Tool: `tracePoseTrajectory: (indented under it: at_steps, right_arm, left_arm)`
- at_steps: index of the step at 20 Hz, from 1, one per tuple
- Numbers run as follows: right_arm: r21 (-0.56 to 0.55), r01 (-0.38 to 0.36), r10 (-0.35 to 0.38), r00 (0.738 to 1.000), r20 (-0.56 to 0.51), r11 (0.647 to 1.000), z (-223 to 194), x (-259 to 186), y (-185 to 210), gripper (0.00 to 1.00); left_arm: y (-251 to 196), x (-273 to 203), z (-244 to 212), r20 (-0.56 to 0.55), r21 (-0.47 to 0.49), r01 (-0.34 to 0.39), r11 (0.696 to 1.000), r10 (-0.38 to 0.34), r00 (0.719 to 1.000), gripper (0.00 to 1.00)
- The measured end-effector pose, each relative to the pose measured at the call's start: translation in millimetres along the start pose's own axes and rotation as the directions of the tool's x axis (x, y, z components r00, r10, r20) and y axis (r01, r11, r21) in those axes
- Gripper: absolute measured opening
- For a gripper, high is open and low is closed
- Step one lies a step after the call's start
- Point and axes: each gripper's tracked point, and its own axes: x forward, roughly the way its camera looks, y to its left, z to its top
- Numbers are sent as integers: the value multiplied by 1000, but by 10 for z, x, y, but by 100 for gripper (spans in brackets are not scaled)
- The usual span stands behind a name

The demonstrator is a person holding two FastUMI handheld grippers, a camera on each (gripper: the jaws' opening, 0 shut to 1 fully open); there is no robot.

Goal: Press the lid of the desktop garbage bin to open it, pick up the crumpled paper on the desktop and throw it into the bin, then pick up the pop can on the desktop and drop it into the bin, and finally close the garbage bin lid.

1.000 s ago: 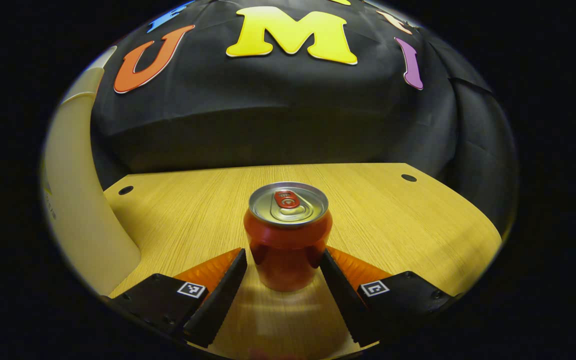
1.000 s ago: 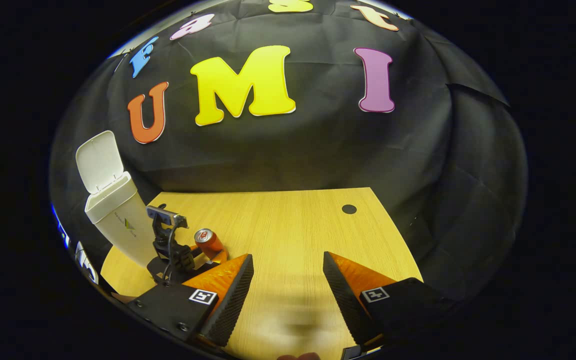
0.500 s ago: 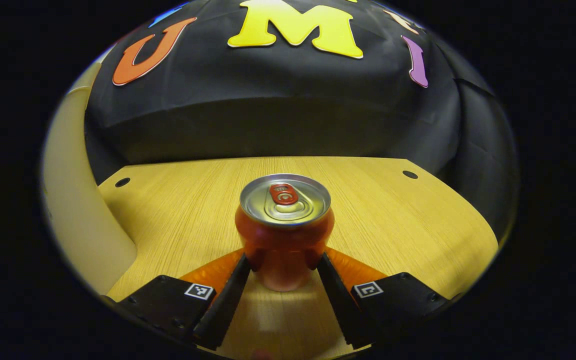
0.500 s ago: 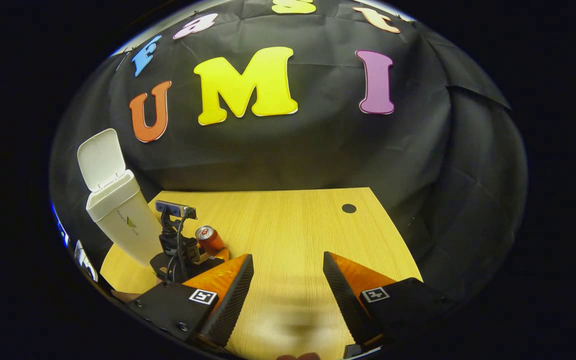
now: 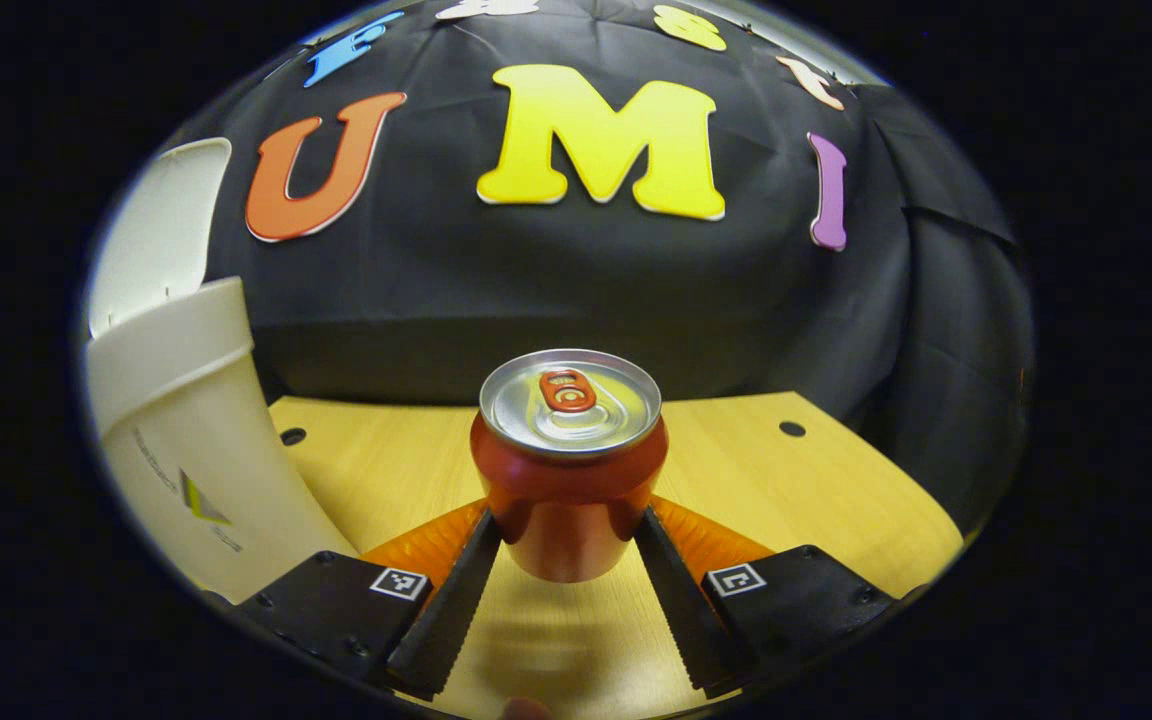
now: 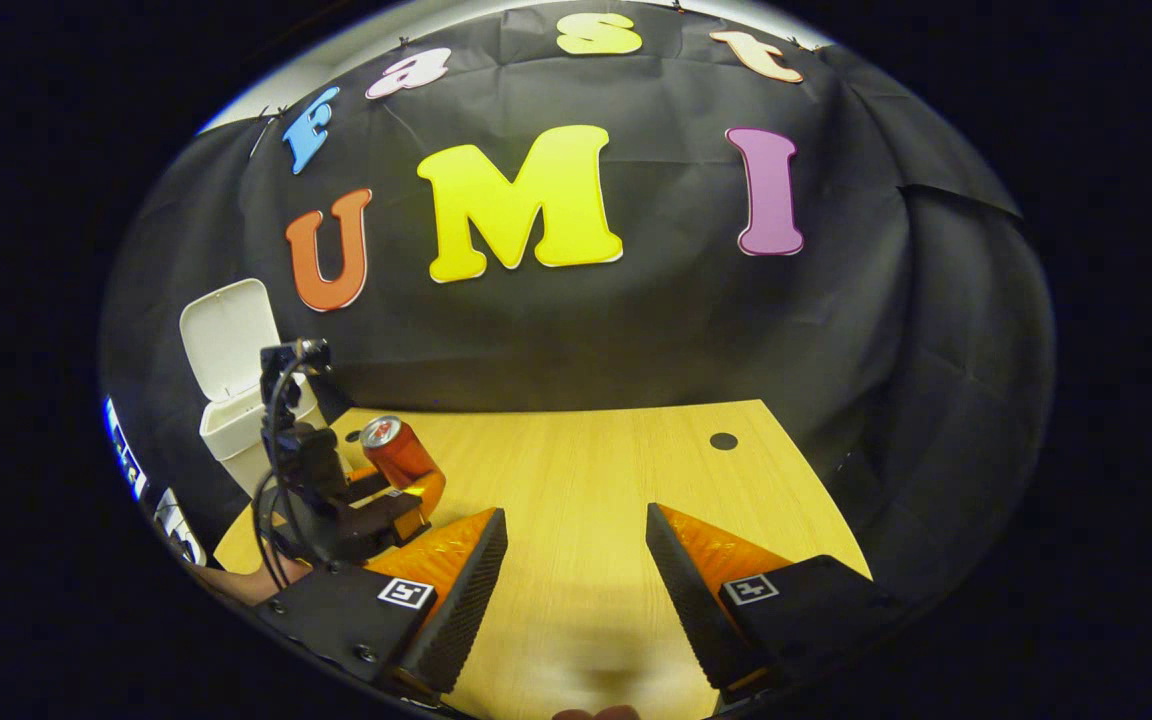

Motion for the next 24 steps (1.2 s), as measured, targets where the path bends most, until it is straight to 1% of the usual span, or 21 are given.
tracePoseTrajectory:
  at_steps: [1, 3, 4, 6, 8, 10, 12, 13, 14, 15, 16, 20, 21, 22, 24]
  right_arm:
    - [7, -5, 5, 1000, 13, 1000, 25, -14, 15, 89]
    - [9, -15, 14, 999, 38, 1000, 83, -11, 28, 89]
    - [12, -22, 21, 999, 46, 1000, 102, -20, 45, 89]
    - [31, -40, 38, 997, 63, 999, 146, -31, 74, 89]
    - [57, -56, 52, 996, 73, 997, 159, -15, 99, 89]
    - [83, -69, 64, 996, 70, 994, 167, 58, 182, 89]
    - [87, -88, 83, 995, 61, 992, 142, 123, 283, 87]
    - [80, -95, 91, 994, 57, 992, 132, 147, 311, 91]
    - [75, -105, 101, 993, 57, 992, 136, 176, 355, 93]
    - [72, -112, 108, 992, 57, 991, 147, 179, 395, 87]
    - [71, -119, 115, 992, 55, 990, 138, 188, 424, 93]
    - [74, -142, 138, 989, 55, 987, 144, 207, 526, 93]
    - [75, -142, 138, 989, 54, 987, 151, 213, 527, 93]
    - [78, -142, 138, 989, 53, 987, 144, 210, 527, 93]
    - [72, -140, 137, 989, 50, 987, 128, 218, 531, 93]
  left_arm:
    - [68, -84, 217, 31, 15, -15, 1000, 15, 999, 86]
    - [319, -230, 667, 107, 64, -70, 996, 63, 992, 86]
    - [455, -311, 863, 136, 71, -98, 993, 88, 987, 85]
    - [773, -454, 1155, 175, 75, -169, 983, 154, 973, 86]
    - [1133, -600, 1295, 196, 49, -238, 970, 224, 955, 86]
    - [1500, -715, 1373, 203, 27, -308, 951, 296, 933, 86]
    - [1842, -791, 1377, 196, 18, -366, 930, 356, 914, 86]
    - [1996, -831, 1365, 184, 8, -393, 920, 385, 904, 86]
    - [2139, -864, 1334, 168, -6, -418, 909, 413, 895, 86]
    - [2257, -885, 1286, 146, -15, -439, 898, 436, 888, 86]
    - [2376, -897, 1221, 118, -20, -461, 887, 460, 880, 86]
    - [2634, -885, 1002, 31, -45, -496, 867, 497, 867, 86]
    - [2668, -915, 967, 13, -49, -509, 859, 510, 860, 86]
    - [2709, -937, 952, 7, -48, -523, 851, 524, 852, 86]
    - [2726, -968, 960, 11, -46, -531, 846, 532, 847, 87]
